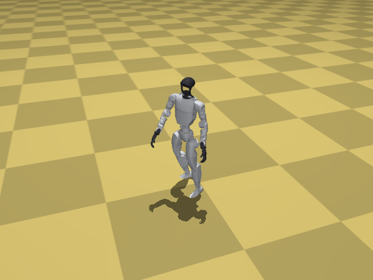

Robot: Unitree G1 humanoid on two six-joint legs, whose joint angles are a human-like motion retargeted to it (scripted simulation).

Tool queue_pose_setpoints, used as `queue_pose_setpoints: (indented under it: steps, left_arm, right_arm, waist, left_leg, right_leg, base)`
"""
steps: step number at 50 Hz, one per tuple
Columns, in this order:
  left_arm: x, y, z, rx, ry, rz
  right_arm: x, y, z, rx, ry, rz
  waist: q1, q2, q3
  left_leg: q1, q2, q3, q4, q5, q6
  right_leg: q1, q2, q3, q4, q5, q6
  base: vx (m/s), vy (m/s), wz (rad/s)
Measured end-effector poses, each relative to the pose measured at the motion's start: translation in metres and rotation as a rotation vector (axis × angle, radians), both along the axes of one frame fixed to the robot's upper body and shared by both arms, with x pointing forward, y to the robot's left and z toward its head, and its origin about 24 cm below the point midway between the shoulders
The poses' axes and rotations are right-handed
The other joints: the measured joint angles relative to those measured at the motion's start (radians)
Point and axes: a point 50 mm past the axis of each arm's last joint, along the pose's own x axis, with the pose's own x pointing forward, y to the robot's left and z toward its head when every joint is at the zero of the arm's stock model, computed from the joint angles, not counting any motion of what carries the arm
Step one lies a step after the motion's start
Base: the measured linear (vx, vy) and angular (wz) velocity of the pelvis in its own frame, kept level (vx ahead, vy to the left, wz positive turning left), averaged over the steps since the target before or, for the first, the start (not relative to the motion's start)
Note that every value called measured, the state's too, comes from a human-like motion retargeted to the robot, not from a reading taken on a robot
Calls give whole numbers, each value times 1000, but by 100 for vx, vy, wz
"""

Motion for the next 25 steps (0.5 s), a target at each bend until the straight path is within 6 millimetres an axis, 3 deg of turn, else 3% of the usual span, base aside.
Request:
queue_pose_setpoints:
  steps: [10, 19, 25]
  left_arm:
    - [-25, 10, -3, -1, 39, 88]
    - [-31, 8, -5, -26, 35, 136]
    - [-27, 4, -5, -38, 16, 131]
  right_arm:
    - [-14, 9, -11, 0, 68, 39]
    - [-50, -7, -31, -38, 221, -50]
    - [-72, -19, -37, -55, 288, -93]
  waist:
    - [21, -2, -25]
    - [31, -13, -41]
    - [37, -15, -43]
  left_leg:
    - [14, 11, -6, 14, 106, 2]
    - [6, 2, 13, 7, 186, 42]
    - [1, -2, -1, -19, 252, 29]
  right_leg:
    - [14, 2, -5, -11, 126, -2]
    - [8, -7, 28, -31, 217, 17]
    - [3, -6, 45, -50, 263, 28]
  base:
    - [10, 0, -2]
    - [4, -1, 0]
    - [0, 0, 0]
